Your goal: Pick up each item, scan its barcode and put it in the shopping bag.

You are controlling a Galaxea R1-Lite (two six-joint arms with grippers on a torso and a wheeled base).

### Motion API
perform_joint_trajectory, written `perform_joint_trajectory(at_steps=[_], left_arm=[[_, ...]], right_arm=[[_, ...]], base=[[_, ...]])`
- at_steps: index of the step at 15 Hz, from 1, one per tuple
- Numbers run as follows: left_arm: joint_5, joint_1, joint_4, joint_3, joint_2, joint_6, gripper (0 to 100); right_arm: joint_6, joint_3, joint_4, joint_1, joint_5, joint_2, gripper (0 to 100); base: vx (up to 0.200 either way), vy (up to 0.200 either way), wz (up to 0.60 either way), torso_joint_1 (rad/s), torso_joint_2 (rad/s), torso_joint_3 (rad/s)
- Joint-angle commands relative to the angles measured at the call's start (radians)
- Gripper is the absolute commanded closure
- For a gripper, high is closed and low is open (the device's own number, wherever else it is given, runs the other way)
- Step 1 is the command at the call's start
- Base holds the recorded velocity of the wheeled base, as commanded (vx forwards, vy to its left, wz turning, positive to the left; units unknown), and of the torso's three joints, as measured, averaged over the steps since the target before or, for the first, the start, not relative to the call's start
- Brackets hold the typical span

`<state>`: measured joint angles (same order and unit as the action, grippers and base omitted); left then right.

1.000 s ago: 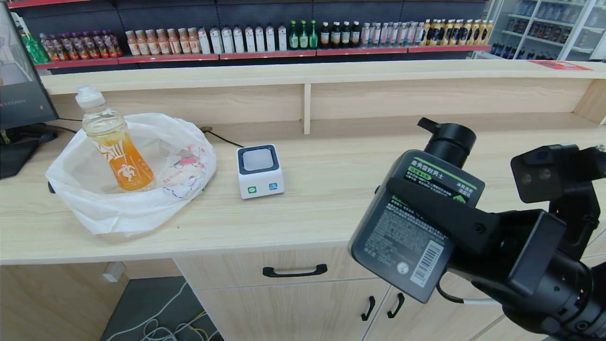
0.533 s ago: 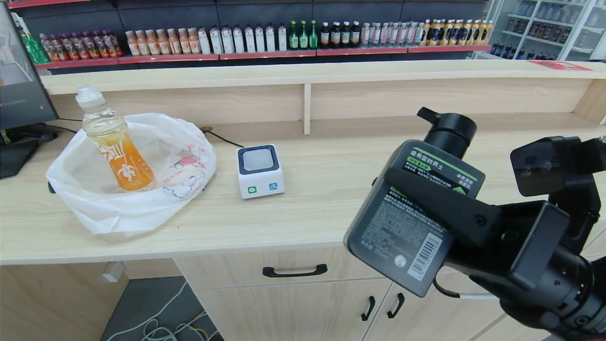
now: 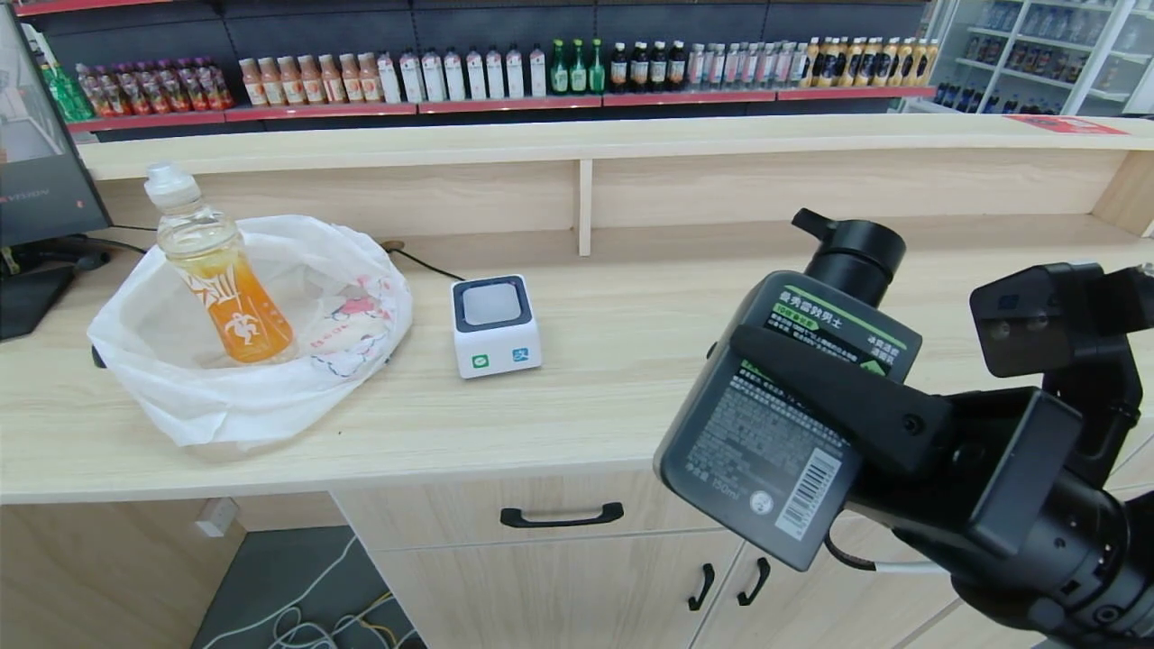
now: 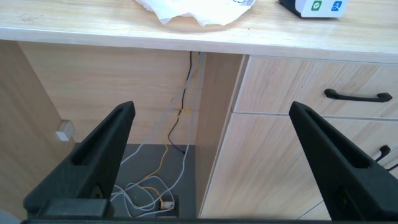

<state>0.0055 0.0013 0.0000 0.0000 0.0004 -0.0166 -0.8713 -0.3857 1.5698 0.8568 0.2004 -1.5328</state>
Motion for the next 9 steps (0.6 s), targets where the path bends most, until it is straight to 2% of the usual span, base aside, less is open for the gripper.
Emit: perform_joint_trajectory(at_steps=[1,5,9], left_arm=[[0.001,0.000,0.000,0.000,0.000,0.000,0],[0.001,0.000,0.000,0.000,0.000,0.000,0],[0.001,0.000,0.000,0.000,0.000,0.000,0]], right_arm=[[0.002,0.005,0.001,-0.004,0.001,-0.004,100],[0.077,0.010,0.001,-0.004,0.001,-0.027,100],[0.264,0.008,0.001,-0.041,0.001,-0.070,100]], base=[[0.000,0.000,0.00,0.000,0.00,0.000],[0.000,0.000,0.00,0.000,0.00,0.000],[0.000,0.000,0.00,0.000,0.00,0.000]])
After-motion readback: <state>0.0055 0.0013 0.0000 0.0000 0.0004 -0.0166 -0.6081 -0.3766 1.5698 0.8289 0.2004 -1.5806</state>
